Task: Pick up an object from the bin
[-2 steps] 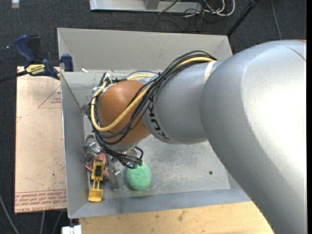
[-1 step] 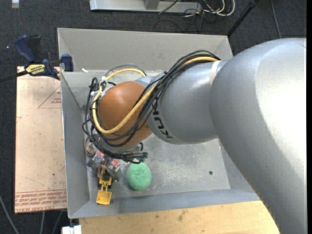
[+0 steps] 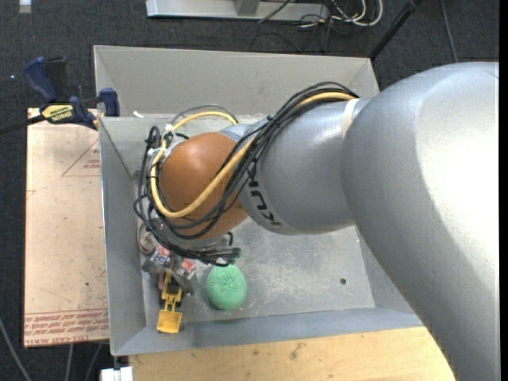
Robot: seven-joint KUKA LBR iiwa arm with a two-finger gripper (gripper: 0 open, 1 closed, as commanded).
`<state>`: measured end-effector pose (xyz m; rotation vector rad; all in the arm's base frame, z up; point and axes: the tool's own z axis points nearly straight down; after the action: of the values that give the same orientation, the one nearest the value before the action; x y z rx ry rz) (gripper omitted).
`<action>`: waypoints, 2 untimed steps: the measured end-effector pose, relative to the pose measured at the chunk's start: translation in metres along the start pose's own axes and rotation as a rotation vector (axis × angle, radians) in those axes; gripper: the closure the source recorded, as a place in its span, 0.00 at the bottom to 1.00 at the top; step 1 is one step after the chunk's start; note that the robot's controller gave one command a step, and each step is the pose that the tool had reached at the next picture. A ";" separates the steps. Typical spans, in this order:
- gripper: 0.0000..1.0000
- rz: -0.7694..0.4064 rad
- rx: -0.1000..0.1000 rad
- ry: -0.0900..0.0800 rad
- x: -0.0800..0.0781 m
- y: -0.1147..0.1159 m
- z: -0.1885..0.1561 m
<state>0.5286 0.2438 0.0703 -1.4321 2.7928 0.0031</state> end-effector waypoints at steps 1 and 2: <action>1.00 0.000 -0.003 0.005 0.001 0.001 -0.005; 1.00 0.000 -0.004 0.007 0.002 0.002 -0.025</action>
Offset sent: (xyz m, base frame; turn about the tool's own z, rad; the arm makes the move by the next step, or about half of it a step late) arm 0.0000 0.0000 0.0168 0.0000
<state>0.5260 0.2432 0.0951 -1.4356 2.8000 0.0038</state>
